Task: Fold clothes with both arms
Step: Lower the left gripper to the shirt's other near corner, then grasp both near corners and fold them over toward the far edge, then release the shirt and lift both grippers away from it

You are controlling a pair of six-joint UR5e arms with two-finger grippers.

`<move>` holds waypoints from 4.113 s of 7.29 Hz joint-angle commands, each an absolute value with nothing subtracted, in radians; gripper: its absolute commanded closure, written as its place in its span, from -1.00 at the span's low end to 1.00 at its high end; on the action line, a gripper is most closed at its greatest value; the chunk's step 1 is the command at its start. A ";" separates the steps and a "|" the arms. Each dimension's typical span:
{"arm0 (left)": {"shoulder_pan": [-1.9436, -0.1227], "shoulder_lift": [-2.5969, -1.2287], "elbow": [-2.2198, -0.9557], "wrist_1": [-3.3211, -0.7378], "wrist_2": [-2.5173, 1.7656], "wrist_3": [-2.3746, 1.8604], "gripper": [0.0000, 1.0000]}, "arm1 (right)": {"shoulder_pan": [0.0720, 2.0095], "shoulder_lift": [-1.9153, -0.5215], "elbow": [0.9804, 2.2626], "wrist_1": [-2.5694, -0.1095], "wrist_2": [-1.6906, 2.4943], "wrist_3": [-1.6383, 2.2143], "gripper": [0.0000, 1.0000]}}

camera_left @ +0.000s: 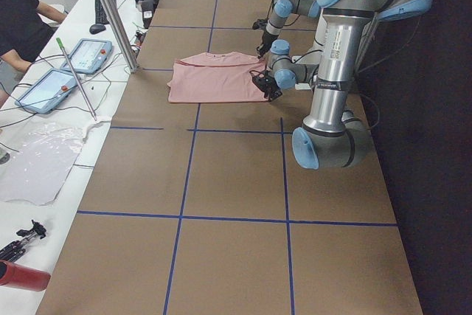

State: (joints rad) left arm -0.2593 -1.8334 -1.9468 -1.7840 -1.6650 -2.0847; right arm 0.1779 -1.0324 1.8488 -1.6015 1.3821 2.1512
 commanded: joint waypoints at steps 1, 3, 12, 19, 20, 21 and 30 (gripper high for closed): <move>-0.259 -1.833 -1.947 -1.782 -1.666 -2.085 1.00 | 0.178 -1.032 1.851 -1.603 1.382 2.146 1.00; -0.259 -1.838 -1.966 -1.781 -1.666 -2.085 1.00 | 0.179 -1.045 1.862 -1.603 1.381 2.145 1.00; -0.533 -2.054 -2.050 -1.535 -1.672 -1.859 1.00 | 0.430 -0.924 1.940 -1.800 1.500 1.991 1.00; -0.698 -2.186 -1.542 -1.865 -1.663 -1.686 1.00 | 0.663 -0.629 1.274 -1.470 1.686 1.904 1.00; -0.698 -2.189 -1.525 -1.884 -1.645 -1.686 1.00 | 0.670 -0.624 1.246 -1.433 1.687 1.902 1.00; -0.698 -2.197 -1.484 -1.911 -1.634 -1.687 1.00 | 0.672 -0.623 1.212 -1.404 1.687 1.898 1.00; -0.986 -2.000 -1.398 -2.246 -1.866 -0.977 -0.14 | 1.071 -0.895 1.112 -1.108 2.072 1.025 -1.00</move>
